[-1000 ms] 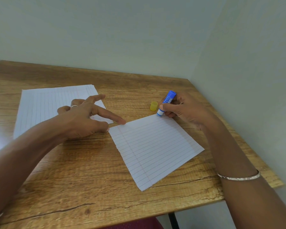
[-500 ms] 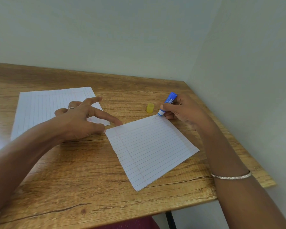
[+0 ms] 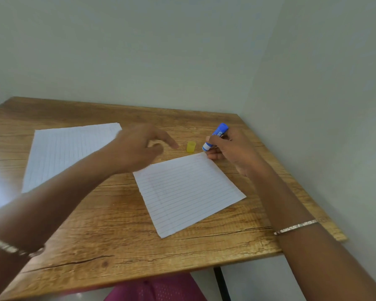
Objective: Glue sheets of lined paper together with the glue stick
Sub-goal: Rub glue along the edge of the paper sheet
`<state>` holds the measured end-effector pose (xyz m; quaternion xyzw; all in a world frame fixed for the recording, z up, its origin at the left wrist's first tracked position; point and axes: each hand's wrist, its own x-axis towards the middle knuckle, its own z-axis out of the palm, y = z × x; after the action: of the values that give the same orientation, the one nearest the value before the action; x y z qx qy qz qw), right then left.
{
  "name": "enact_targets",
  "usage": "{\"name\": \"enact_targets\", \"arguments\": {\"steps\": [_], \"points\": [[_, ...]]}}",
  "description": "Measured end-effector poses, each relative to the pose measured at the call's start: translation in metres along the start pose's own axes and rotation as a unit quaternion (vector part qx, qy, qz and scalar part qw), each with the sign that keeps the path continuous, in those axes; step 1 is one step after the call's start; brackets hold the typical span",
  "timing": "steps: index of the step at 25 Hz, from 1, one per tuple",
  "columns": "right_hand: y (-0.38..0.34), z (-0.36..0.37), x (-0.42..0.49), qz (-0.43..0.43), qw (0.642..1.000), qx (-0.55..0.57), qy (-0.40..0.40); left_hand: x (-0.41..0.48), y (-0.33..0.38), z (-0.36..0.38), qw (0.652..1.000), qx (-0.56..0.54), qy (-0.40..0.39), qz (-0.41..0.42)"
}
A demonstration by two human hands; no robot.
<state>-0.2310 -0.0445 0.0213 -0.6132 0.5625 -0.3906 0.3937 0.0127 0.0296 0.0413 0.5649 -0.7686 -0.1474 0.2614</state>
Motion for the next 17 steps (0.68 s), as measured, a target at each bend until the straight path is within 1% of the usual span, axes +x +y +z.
{"name": "enact_targets", "arguments": {"steps": [1,3,5,7,11,15,17], "points": [[0.000,0.000,0.001,-0.008,1.000,-0.019,-0.001,0.008,0.009,0.009,0.999,0.026,-0.021,0.029],[-0.001,0.000,0.001,-0.019,0.997,-0.071,-0.005,0.024,0.024,0.031,0.990,0.119,-0.054,0.054],[-0.001,-0.001,-0.001,-0.029,0.993,-0.118,-0.005,0.034,0.029,0.051,0.974,0.207,-0.075,0.043],[-0.002,-0.001,0.000,-0.043,0.989,-0.142,-0.010,0.040,0.028,0.064,0.962,0.258,-0.085,0.028],[-0.005,-0.003,0.009,-0.070,0.977,-0.197,-0.047,0.041,0.028,0.071,0.962,0.261,-0.077,0.003],[-0.007,-0.005,0.012,-0.094,0.955,-0.270,-0.072,0.038,0.028,0.071,0.964,0.252,-0.077,-0.019],[-0.006,-0.006,0.011,-0.094,0.952,-0.279,-0.080,0.038,0.028,0.071,0.965,0.248,-0.076,-0.025]]}}
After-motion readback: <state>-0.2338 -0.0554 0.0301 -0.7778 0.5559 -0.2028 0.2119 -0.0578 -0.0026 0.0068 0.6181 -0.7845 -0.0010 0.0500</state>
